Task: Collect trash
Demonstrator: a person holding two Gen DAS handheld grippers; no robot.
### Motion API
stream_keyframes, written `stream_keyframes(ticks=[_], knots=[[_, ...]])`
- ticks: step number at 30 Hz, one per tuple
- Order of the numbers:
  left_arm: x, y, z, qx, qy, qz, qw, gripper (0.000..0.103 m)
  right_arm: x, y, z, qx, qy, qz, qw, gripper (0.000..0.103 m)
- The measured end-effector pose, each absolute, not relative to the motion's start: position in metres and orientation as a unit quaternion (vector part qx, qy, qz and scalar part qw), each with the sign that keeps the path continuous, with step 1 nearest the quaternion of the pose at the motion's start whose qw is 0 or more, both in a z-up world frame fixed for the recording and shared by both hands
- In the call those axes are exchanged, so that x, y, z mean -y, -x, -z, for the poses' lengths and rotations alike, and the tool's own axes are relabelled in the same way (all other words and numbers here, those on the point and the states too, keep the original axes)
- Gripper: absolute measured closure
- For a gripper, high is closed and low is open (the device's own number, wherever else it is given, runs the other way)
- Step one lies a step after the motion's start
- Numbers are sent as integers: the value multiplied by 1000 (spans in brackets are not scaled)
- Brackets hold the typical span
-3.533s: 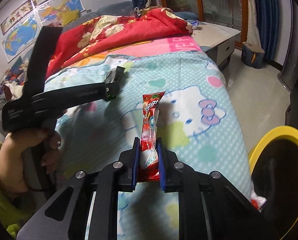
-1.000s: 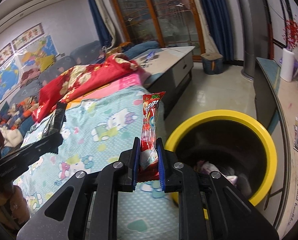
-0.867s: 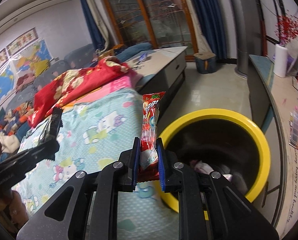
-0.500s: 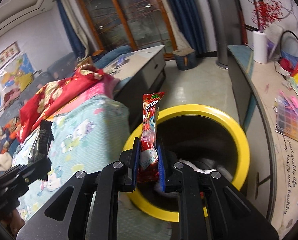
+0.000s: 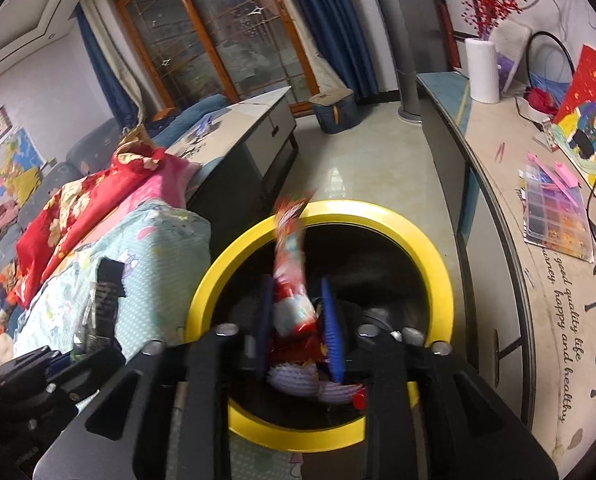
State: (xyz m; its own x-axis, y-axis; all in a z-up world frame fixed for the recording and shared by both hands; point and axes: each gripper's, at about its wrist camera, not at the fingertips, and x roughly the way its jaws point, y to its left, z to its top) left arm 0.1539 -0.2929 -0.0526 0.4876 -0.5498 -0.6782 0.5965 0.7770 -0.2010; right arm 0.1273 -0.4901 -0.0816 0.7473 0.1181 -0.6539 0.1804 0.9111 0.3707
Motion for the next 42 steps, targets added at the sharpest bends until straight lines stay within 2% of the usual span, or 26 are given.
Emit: stream_keyframes(ticks=[2, 3, 4, 5, 7, 8, 12, 13, 20, 28, 42], knots=[[295, -161, 55, -383, -29, 326, 864, 66, 494, -126, 82, -354, -214, 21, 910, 63], [295, -164, 56, -386, -26, 324, 864, 61, 495, -126, 81, -353, -214, 23, 911, 62], [294, -166, 56, -388, -23, 321, 864, 47, 497, -124, 81, -351, -213, 25, 911, 61], [292, -169, 56, -389, -17, 318, 864, 41, 498, -123, 80, -351, -215, 28, 911, 58], [289, -169, 54, -387, -12, 316, 866, 34, 501, -119, 78, -344, -217, 35, 913, 54], [286, -169, 52, -385, -11, 312, 868, 24, 502, -118, 75, -341, -215, 38, 914, 51], [278, -167, 44, -383, 4, 311, 870, 13, 504, -110, 65, -326, -212, 48, 920, 43], [275, -166, 42, -380, 7, 306, 873, 11, 504, -109, 62, -321, -212, 51, 922, 39], [247, -157, 25, -363, 30, 277, 889, 11, 496, -87, 37, -285, -192, 59, 937, 19], [206, -137, 6, -334, 48, 238, 911, 11, 467, -62, 15, -257, -152, 58, 953, 9], [140, -92, -14, -273, 48, 173, 945, 11, 387, -26, -2, -189, -63, 24, 980, 7]])
